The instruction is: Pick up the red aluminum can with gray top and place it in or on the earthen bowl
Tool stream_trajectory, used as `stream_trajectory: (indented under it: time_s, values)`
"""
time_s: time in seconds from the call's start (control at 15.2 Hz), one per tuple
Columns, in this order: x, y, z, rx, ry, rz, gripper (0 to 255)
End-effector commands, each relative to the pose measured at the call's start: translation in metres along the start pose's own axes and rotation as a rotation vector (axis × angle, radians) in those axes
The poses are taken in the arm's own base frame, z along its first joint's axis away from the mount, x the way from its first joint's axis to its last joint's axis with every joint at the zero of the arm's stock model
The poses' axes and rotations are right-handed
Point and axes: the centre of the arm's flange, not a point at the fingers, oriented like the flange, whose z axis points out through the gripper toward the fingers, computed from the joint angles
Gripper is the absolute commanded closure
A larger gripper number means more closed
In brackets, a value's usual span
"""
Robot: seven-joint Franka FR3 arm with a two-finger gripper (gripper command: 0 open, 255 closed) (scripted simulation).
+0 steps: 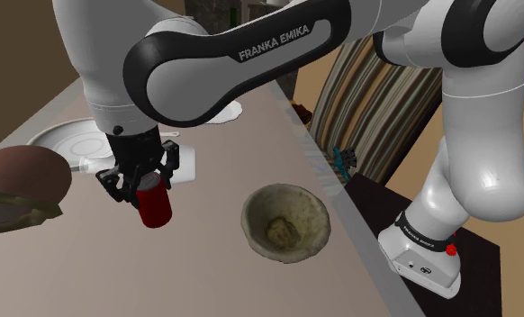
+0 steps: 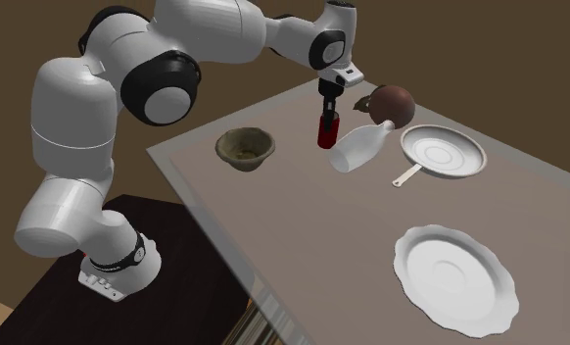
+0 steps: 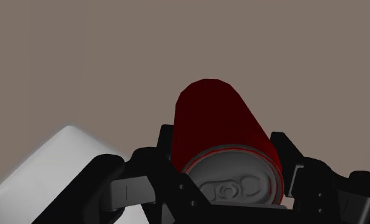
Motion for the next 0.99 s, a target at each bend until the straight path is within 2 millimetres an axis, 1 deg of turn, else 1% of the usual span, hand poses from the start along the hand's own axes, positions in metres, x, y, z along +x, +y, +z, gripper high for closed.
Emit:
stream_trajectory:
  time_s: [0.0,0.13,0.92]
  values:
    - [0.000,0.000,0.000,0.000,0.000,0.000,255]
    - [0.000,0.000,0.000,0.000,0.000,0.000,255]
    - [0.001,-0.001,-0.064,0.000,0.000,0.000,255]
